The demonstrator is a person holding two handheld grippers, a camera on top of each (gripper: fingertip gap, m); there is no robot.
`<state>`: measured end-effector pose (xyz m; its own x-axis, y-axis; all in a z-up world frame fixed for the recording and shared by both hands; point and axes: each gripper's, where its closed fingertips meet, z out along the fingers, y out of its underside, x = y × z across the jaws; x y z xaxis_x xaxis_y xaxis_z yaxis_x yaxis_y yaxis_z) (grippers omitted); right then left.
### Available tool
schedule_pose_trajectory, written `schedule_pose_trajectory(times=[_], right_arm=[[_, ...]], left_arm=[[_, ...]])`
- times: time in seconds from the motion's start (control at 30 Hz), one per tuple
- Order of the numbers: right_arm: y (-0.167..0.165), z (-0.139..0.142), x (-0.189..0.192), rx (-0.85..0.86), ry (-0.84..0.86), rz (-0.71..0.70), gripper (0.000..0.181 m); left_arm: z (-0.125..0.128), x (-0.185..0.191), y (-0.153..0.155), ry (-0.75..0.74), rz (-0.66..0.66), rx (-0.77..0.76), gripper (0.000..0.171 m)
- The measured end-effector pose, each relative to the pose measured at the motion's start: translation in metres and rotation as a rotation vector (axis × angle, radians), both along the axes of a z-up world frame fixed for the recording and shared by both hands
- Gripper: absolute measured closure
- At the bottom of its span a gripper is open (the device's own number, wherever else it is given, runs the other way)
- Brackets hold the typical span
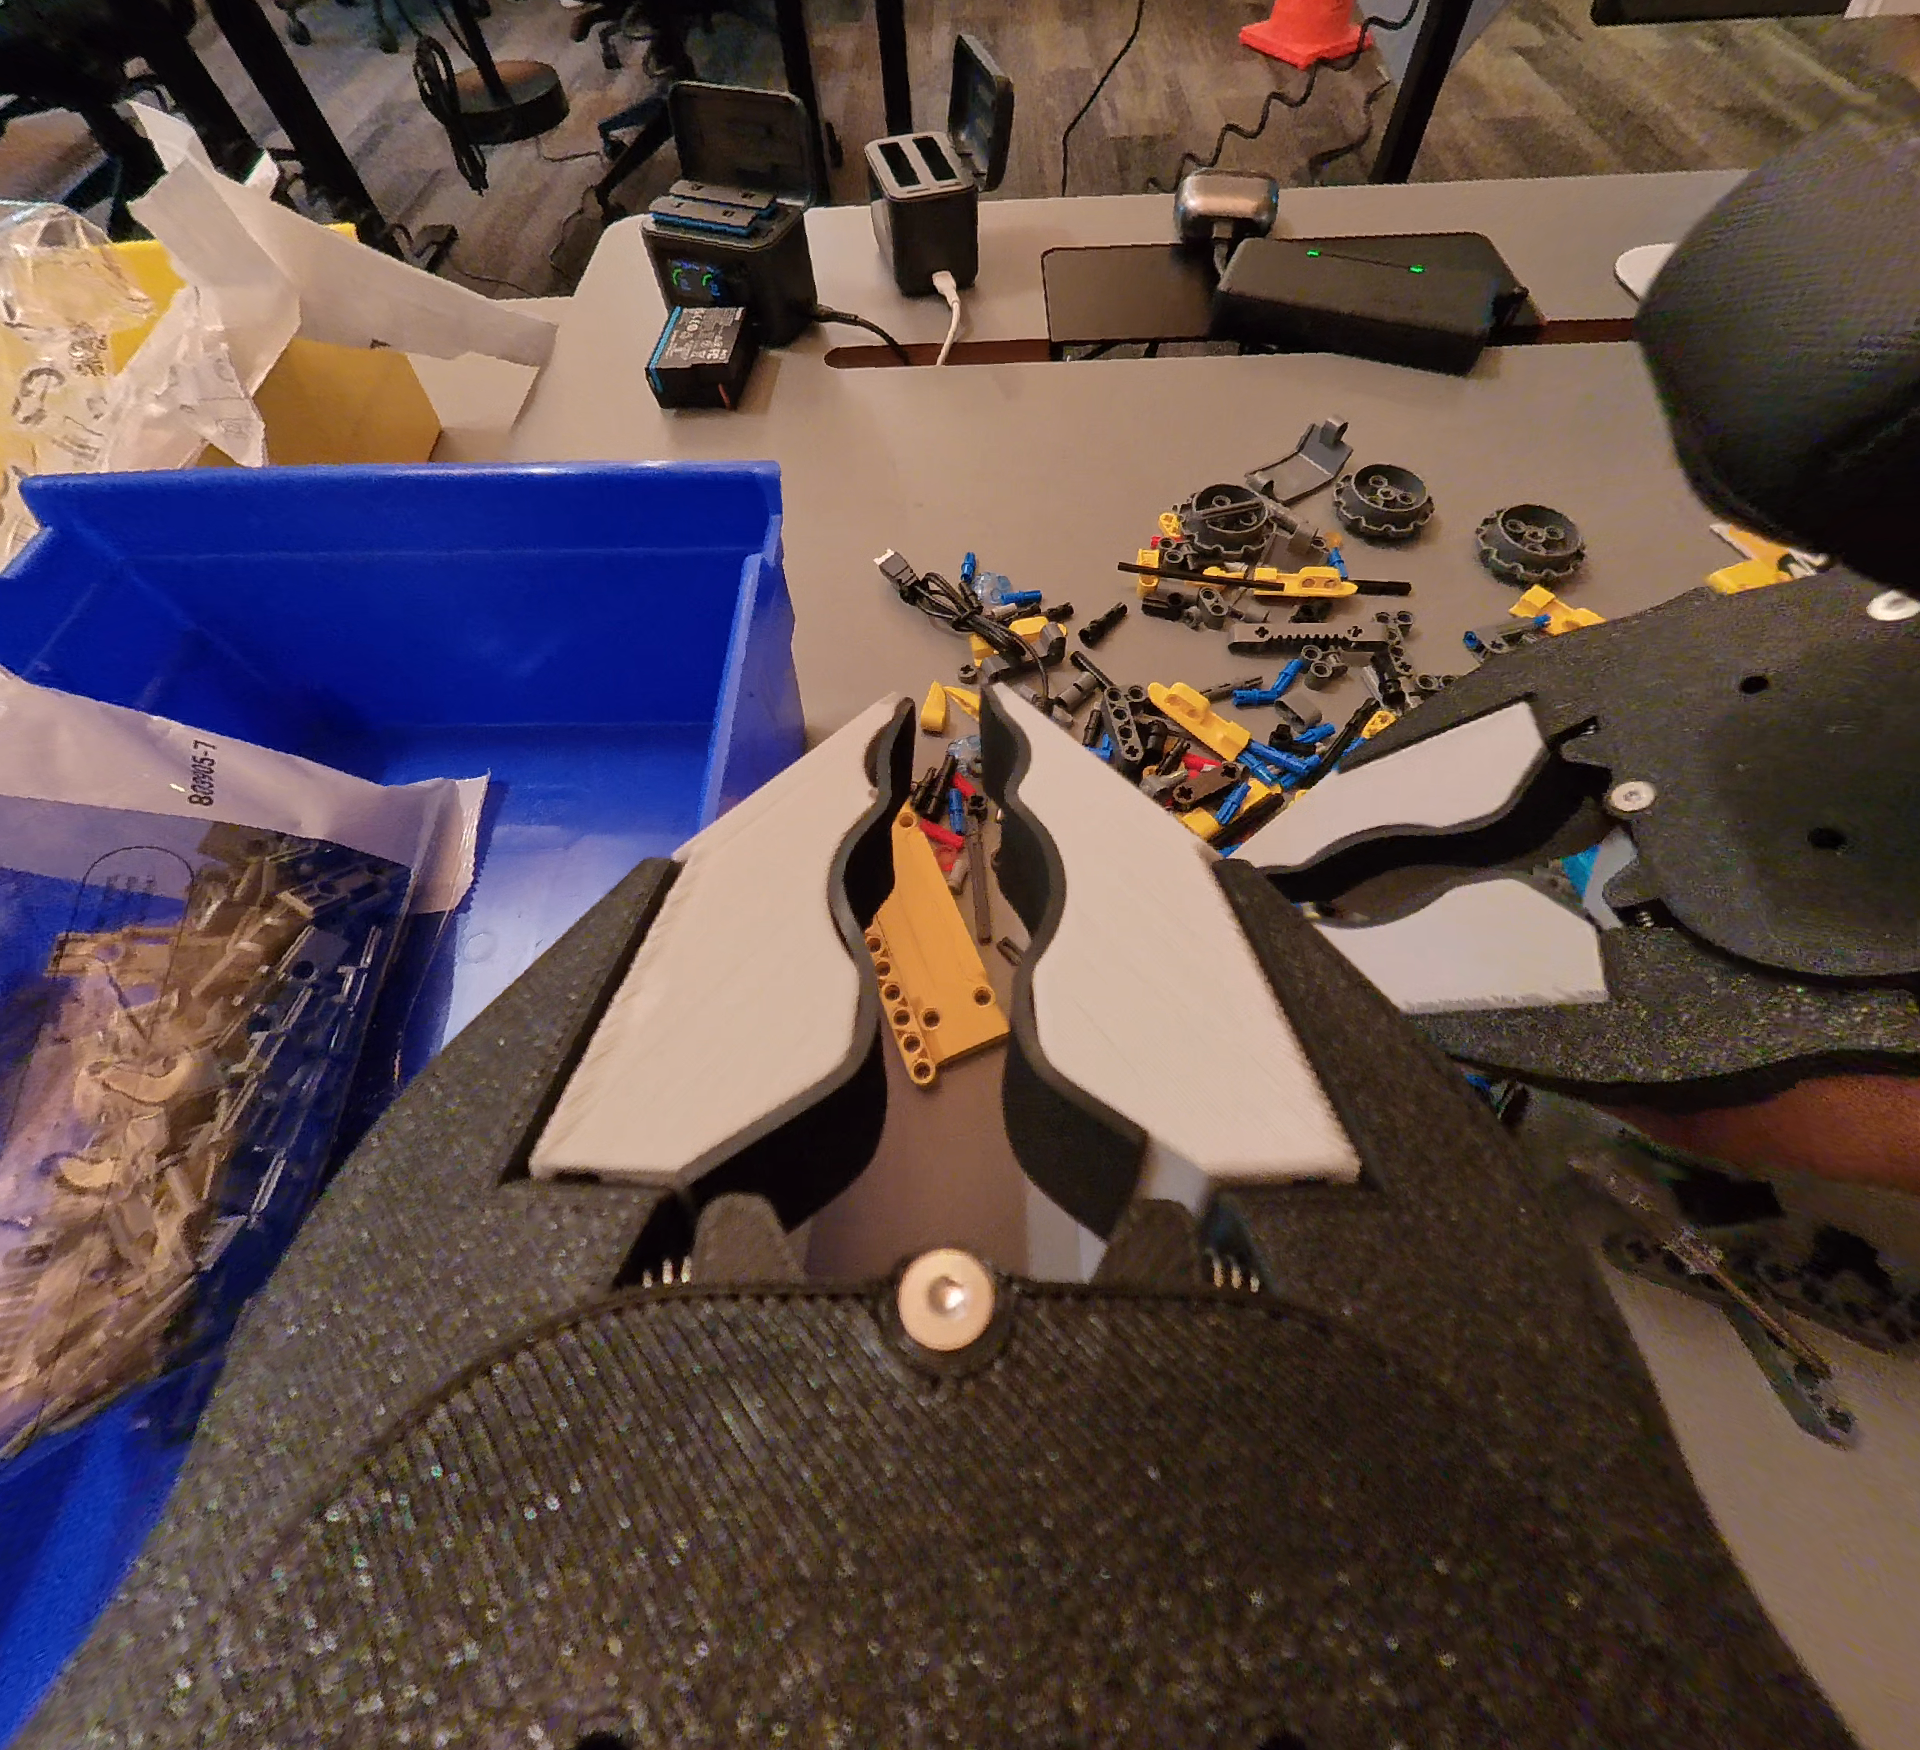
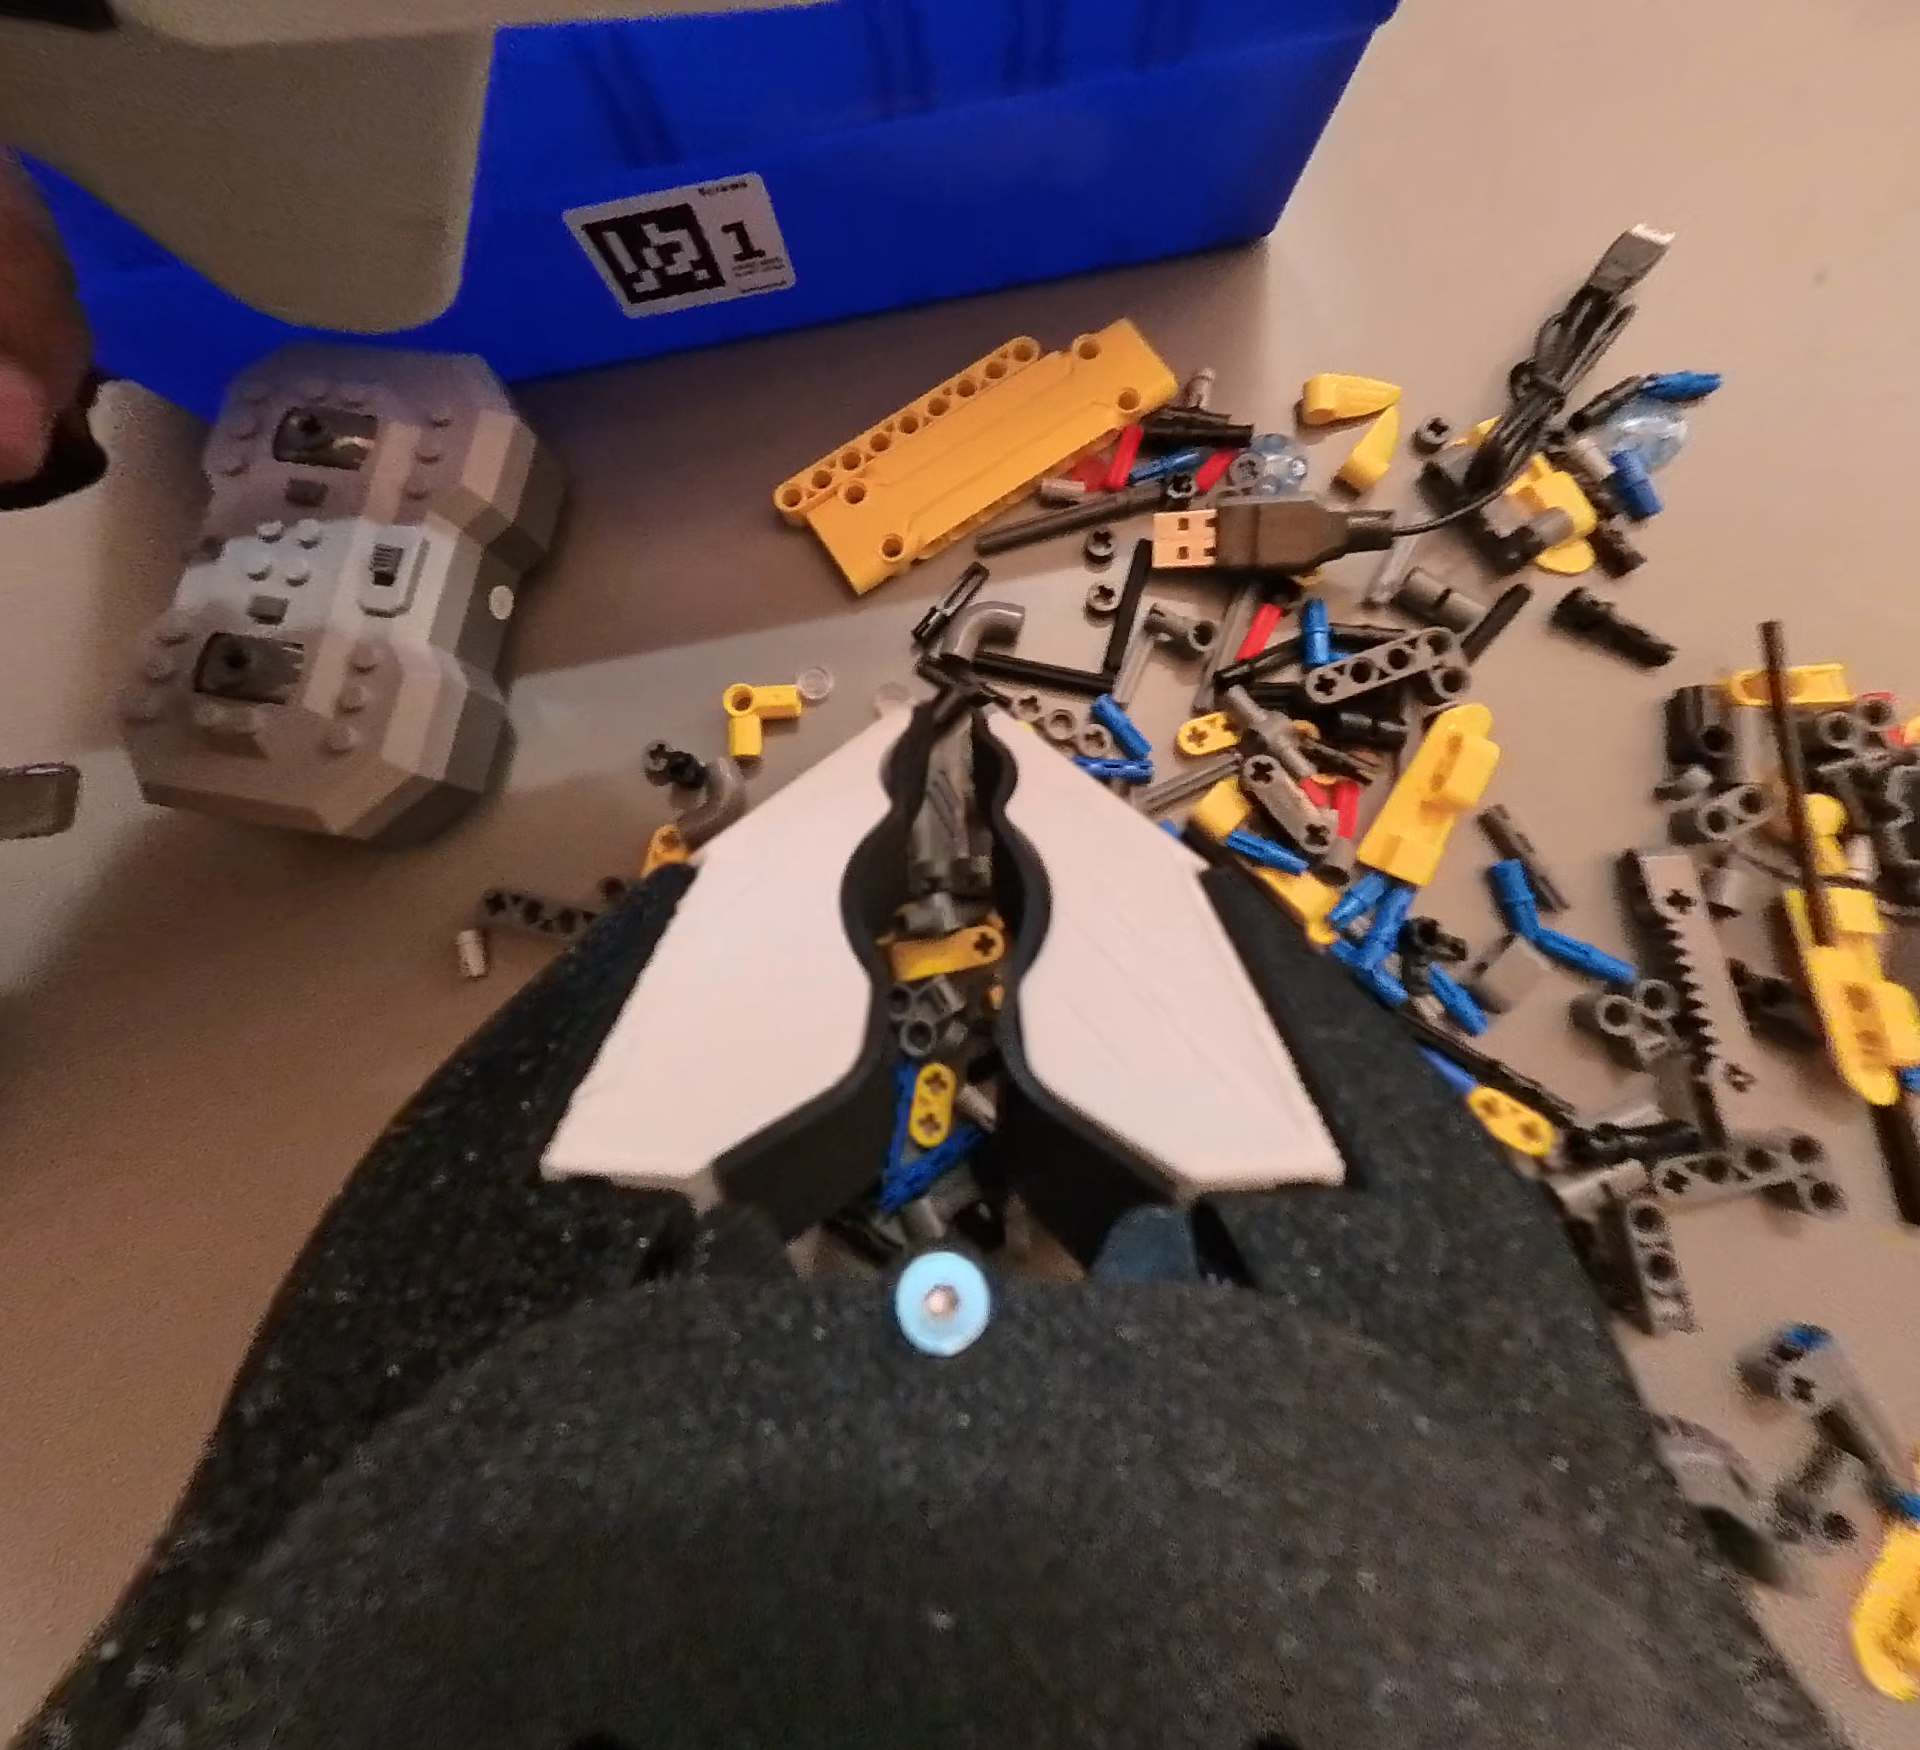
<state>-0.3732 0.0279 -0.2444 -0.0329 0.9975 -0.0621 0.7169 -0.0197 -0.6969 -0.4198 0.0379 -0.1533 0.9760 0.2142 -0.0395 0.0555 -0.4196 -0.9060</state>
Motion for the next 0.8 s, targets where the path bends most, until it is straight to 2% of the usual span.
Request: schedule_pose_trajectory(times=[0.1,0.23,0.37,0.53,0.67,0.8], right_arm=[[-0.006,-0.009,-0.003,-0.012,-0.031,0.016,0.168],[-0.005,-0.020,-0.005,0.076,-0.073,0.015,0.168],[0.000,-0.022,-0.007,0.130,-0.094,0.013,0.174],[0.001,-0.021,-0.008,0.118,-0.078,0.017,0.175],[-0.002,0.003,-0.009,0.137,0.052,0.039,0.174],[0.006,0.048,0.009,0.298,0.258,0.020,0.175]], left_arm=[[0.002,0.001,0.000,0.014,0.003,-0.003,0.160],[0.003,0.001,-0.001,0.023,0.006,0.000,0.159],[0.001,-0.001,-0.001,0.011,0.005,-0.001,0.159],[0.002,-0.003,-0.003,0.003,0.005,0.008,0.159],[0.005,0.000,-0.002,-0.001,-0.005,0.021,0.159],[0.013,0.015,0.002,-0.083,-0.081,0.080,0.155]])
